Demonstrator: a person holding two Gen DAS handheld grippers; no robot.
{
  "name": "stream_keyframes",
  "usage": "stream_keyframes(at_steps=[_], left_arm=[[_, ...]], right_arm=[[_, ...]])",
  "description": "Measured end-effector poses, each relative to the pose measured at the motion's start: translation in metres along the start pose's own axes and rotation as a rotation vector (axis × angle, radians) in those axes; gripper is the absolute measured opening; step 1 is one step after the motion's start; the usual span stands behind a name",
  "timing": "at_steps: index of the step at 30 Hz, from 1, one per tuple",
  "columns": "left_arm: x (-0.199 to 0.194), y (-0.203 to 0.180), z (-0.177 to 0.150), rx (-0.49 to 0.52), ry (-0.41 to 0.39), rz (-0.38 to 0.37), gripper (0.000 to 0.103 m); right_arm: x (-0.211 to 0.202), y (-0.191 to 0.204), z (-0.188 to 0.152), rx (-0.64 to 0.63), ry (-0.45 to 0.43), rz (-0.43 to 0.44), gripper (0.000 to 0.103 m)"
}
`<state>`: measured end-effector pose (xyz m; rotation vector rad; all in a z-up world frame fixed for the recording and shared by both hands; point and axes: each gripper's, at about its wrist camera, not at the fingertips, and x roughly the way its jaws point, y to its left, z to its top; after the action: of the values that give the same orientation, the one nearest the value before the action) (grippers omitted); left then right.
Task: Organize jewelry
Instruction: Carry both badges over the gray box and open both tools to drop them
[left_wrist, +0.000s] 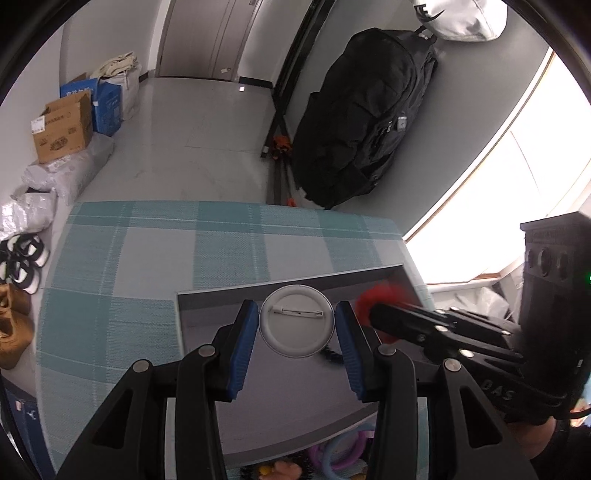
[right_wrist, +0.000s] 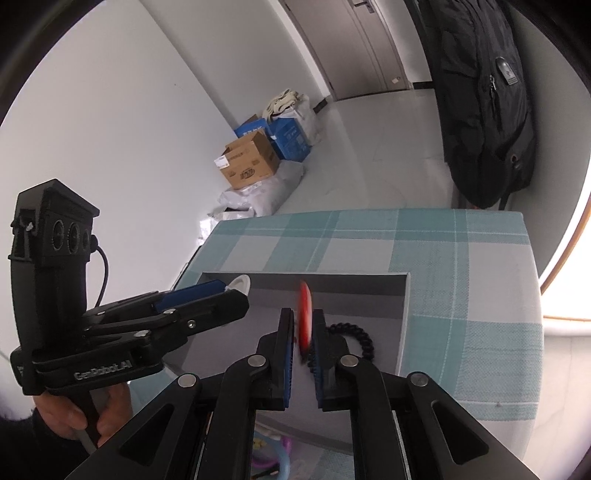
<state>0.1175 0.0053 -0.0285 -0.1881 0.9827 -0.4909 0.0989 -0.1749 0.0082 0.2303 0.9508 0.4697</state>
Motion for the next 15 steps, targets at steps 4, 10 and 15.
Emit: stream_keyframes(at_steps=[4,10,15], left_arm=[[-0.003,-0.004,0.0,0.018,-0.002,0.015,0.058],[-0.017,-0.007,-0.001,0.028,-0.041,0.008,0.064],[-0.023,-0.006,-0.004,0.011,-0.052,0.014,0.064]], right_arm=[[-0.006,-0.005,0.001,0.024,-0.022,-0.008,0.037],[-0.031,-0.003,-0.003,-0.011,-0.104,-0.05,0.07],[-0.044,0.012,-0.012,-0.075,-0.151,-0.042,0.082]])
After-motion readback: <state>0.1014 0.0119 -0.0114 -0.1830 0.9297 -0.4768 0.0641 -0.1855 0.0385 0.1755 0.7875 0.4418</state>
